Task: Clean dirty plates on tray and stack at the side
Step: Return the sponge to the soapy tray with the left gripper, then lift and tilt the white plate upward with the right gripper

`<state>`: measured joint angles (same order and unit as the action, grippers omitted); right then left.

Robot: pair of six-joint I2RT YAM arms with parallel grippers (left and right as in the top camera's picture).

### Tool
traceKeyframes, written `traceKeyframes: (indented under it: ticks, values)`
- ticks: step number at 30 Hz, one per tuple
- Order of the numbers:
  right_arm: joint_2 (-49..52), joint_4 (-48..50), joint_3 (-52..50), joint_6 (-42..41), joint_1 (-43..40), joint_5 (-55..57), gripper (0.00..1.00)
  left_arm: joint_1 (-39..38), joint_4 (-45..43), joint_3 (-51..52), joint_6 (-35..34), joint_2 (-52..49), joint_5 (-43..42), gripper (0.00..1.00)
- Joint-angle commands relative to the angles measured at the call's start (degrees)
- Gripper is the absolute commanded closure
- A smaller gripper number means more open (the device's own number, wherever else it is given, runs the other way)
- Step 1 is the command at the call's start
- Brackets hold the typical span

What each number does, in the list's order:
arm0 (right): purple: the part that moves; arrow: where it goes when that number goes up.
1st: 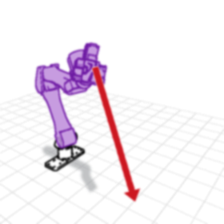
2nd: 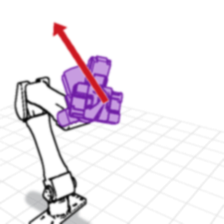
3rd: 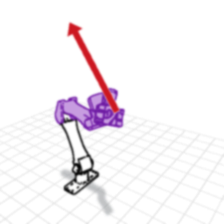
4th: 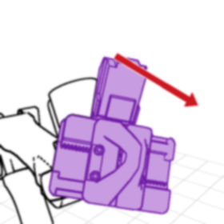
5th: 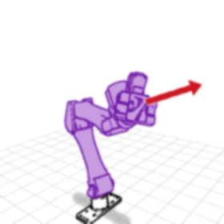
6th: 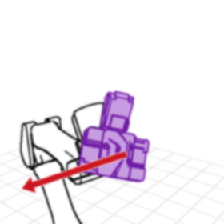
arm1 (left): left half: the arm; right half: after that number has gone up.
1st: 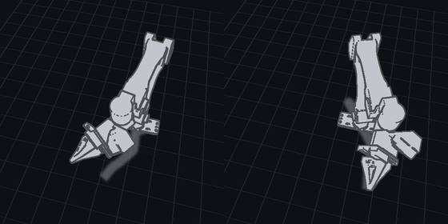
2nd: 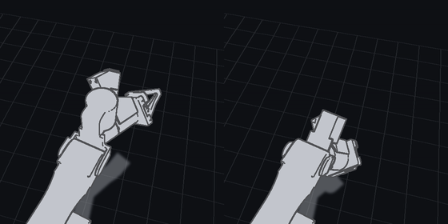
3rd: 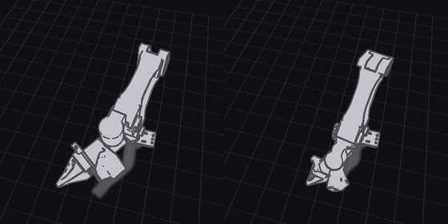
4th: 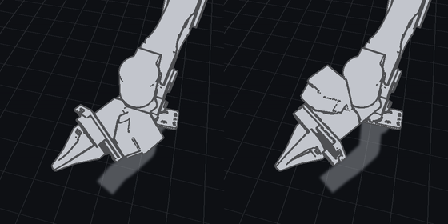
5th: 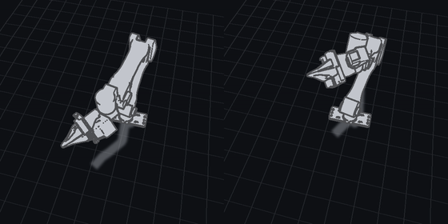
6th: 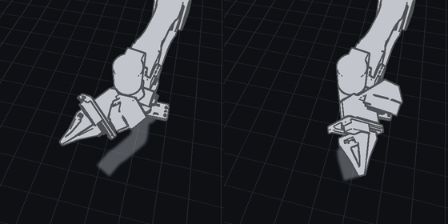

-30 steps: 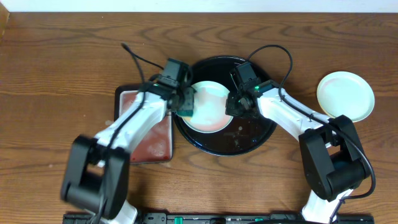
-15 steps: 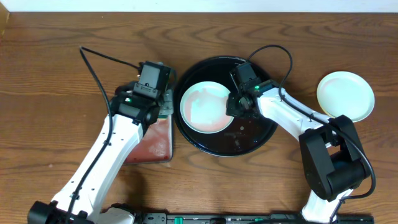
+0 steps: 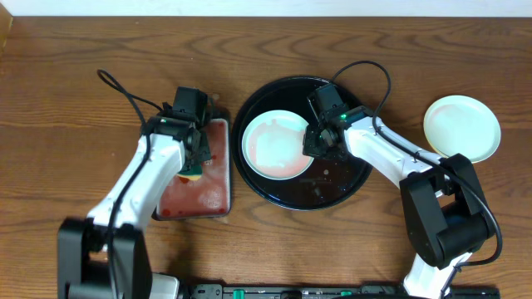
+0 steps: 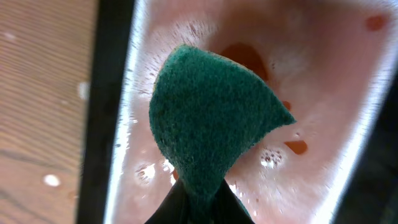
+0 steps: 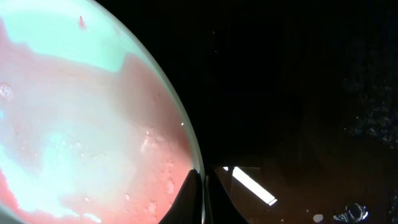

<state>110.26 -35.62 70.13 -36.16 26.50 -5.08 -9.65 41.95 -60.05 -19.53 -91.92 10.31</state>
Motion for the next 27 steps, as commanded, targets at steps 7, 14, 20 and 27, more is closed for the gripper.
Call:
traceKeyframes:
  ticks: [7, 14, 20, 27]
  values:
    - [0.96, -1.64, -0.48, 0.87, -0.09, 2.21, 0.99, 0.63, -2.03, 0.63, -0.66, -4.13, -6.51, 0.44]
    - [0.74, -6.54, 2.49, 3.04, -1.07, 2.27, 0.99, 0.63, -1.01, 0.57, 0.87, 0.50, -9.92, 0.25]
    - [0.63, -6.80, 3.74, 3.02, -1.05, 2.27, 0.99, 0.57, -0.15, 0.57, 1.92, 10.51, -9.92, 0.24]
    - [0.63, -6.60, 3.69, 3.06, -1.11, 4.22, 0.73, 0.59, 0.85, 0.57, 1.97, 20.31, -9.90, 0.24]
